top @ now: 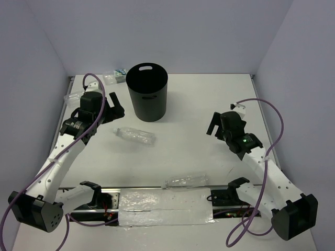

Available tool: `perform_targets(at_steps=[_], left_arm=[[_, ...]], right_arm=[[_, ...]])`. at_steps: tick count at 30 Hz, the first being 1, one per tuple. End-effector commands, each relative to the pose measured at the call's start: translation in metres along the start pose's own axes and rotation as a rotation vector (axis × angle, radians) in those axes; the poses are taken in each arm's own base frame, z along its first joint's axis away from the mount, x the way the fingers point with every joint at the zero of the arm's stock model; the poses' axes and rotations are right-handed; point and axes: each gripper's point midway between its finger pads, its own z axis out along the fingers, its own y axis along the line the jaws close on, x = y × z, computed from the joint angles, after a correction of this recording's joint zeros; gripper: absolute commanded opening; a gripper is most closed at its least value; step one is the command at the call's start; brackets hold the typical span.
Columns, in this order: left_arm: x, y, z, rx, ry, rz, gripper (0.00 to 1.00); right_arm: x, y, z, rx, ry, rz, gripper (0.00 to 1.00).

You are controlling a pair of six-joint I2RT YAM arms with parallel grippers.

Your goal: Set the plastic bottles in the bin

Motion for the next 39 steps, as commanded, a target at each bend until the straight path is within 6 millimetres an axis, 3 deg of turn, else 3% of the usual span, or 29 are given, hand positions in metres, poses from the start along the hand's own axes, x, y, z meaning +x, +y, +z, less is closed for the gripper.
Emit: perform_targets(at_steps=[1,6,11,19,26,34,39], left_arm=[[-0.025,-0.011,-0.012,0.035,-0.068,0.003,0.99],[-0.024,-0.012,-0.012,0.043,-0.073,-0.002,0.99],[-0.023,-0.018,-0.013,0.078,-0.060,0.005,0.99],[-0.018,-0.021,-0.015,0.104,-0.050,0.006,0.99],[-0.017,-0.018,-0.013,0.089,-0.046,0.013,0.99],[-0.009,-0.019,-0.013,0.111,-0.040,-0.003,0.99],[-0.007,-0.019,-0.013,0.114,-0.028,-0.008,0.99]], right_arm=[[-0.020,0.000,-0.016,-0.014,-0.063,0.026,1.00],[-0.023,0.004,-0.034,-0.043,-0.020,0.007,1.00],[-0.026,0.029,-0.057,-0.181,0.037,0.030,0.99],[0.036,0.044,-0.089,-0.276,0.249,0.276,0.98],[0.084,0.021,-0.099,-0.201,0.365,0.513,0.98],[0.115,0.018,-0.110,-0.206,0.485,0.563,0.99],[0.137,0.002,-0.112,-0.141,0.556,0.471,1.00]])
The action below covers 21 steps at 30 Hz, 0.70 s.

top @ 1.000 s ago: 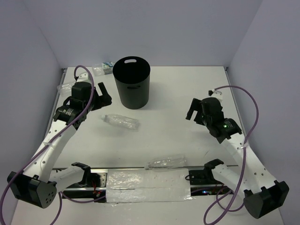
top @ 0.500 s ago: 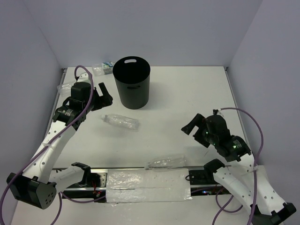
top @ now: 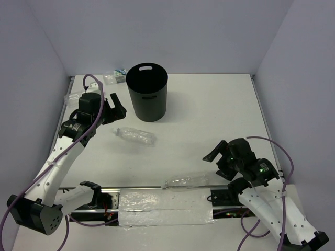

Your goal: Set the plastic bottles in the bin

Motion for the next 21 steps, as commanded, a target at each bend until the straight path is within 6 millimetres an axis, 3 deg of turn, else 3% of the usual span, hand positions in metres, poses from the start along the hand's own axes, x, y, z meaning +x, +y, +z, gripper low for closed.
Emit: perform_targets(at_steps=[1,7,12,21], left_arm=[[-0.009,-0.008,-0.004,0.037,-0.036,0.001,0.99],[-0.005,-0.015,-0.001,0.072,-0.003,0.019,0.99],[0.033,-0.063,-0.003,0.284,0.169,0.213,0.99],[0.062,-0.093,-0.020,0.383,0.231,0.349,0.99]], right_arm=[[0.011,-0.014,-0.004,0.054,0.056,-0.051,1.00],[0.026,-0.030,-0.003,0.104,0.151,-0.140,1.00],[0.050,-0.040,0.008,0.099,0.301,-0.206,1.00],[0.059,-0.055,0.006,0.164,0.406,-0.305,1.00]])
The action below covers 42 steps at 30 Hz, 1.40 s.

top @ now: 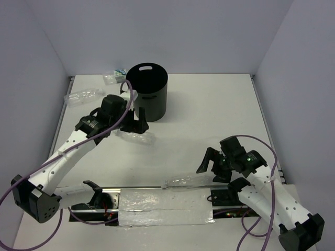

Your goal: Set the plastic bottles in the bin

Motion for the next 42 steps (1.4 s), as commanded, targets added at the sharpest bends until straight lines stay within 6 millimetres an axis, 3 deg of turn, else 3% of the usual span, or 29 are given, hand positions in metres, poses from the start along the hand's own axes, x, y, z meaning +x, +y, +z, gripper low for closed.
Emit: perform_targets(at_steps=[1,5,8,12,16,18,22,33,42], left_arm=[[-0.012,-0.024,-0.014,0.099,-0.027,0.090,0.99],[0.010,-0.053,-0.014,0.237,0.070,0.174,0.99],[0.047,-0.087,-0.018,0.353,0.192,0.281,0.99],[0.096,-0.117,-0.016,0.413,0.330,0.384,0.99],[0.151,-0.147,-0.003,0.453,0.439,0.475,0.99],[0.174,-0.149,0.007,0.452,0.486,0.481,0.99],[0.199,-0.158,0.019,0.468,0.513,0.502,0.99],[0.229,-0.164,0.055,0.480,0.556,0.590,0.99],[0.235,-0.161,0.074,0.441,0.554,0.609,0.95]], right_arm=[[0.023,-0.025,-0.003,0.094,0.106,-0.049,1.00],[0.021,-0.023,-0.001,0.090,0.101,-0.047,1.00],[0.016,-0.016,-0.001,0.067,0.082,-0.036,1.00],[0.003,-0.008,-0.007,0.068,0.032,-0.049,1.00],[-0.019,0.005,-0.027,0.100,-0.049,-0.081,1.00],[-0.027,0.012,-0.037,0.105,-0.084,-0.085,1.00],[-0.032,0.014,-0.045,0.110,-0.109,-0.071,1.00],[-0.041,0.002,-0.059,0.113,-0.214,0.059,1.00],[-0.050,-0.008,-0.072,0.109,-0.308,0.147,1.00]])
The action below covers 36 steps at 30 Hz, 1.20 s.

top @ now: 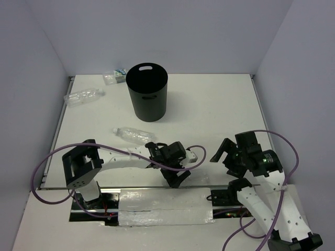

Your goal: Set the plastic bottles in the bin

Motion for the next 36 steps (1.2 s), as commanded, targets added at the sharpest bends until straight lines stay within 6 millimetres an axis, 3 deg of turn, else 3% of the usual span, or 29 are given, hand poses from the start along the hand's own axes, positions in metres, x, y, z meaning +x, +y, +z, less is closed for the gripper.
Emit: perform_targets(at_steps=[1,5,6,9,12,13,14,18,21,24,29,36], left_arm=[[-0.024,0.001,0.002,-0.021,-0.061,0.031,0.90],[-0.030,0.005,0.000,-0.050,-0.081,0.029,0.71],[-0.030,0.006,-0.001,-0.060,-0.083,0.027,0.60],[-0.034,0.014,-0.006,-0.111,-0.101,0.023,0.45],[-0.044,0.024,-0.020,-0.154,-0.146,0.005,0.42],[-0.051,0.018,-0.031,-0.112,-0.183,-0.011,0.42],[-0.060,0.026,-0.041,-0.097,-0.219,-0.046,0.42],[-0.099,0.024,-0.091,-0.015,-0.423,-0.102,0.39],[-0.115,0.027,-0.107,-0.012,-0.476,-0.119,0.37],[-0.124,0.028,-0.111,-0.010,-0.488,-0.129,0.37],[-0.129,0.031,-0.109,-0.010,-0.488,-0.145,0.36],[-0.133,0.027,-0.119,0.005,-0.518,-0.146,0.36]], right_arm=[[-0.005,0.002,-0.007,-0.015,-0.039,0.028,1.00],[-0.007,0.002,-0.007,-0.012,-0.047,0.029,1.00],[-0.009,0.002,-0.007,-0.006,-0.052,0.029,1.00],[-0.017,0.007,-0.014,-0.009,-0.080,0.014,1.00],[-0.025,0.014,-0.022,-0.023,-0.103,-0.002,1.00],[-0.028,0.018,-0.025,-0.040,-0.118,-0.005,1.00],[-0.029,0.021,-0.027,-0.055,-0.126,-0.004,1.00],[-0.024,0.055,-0.035,-0.248,-0.102,0.003,1.00],[-0.019,0.075,-0.037,-0.362,-0.061,0.033,1.00],[-0.024,0.102,-0.045,-0.522,-0.081,0.023,1.00],[-0.039,0.120,-0.061,-0.597,-0.150,0.002,1.00],[-0.047,0.117,-0.032,-0.538,-0.135,0.020,1.00]])
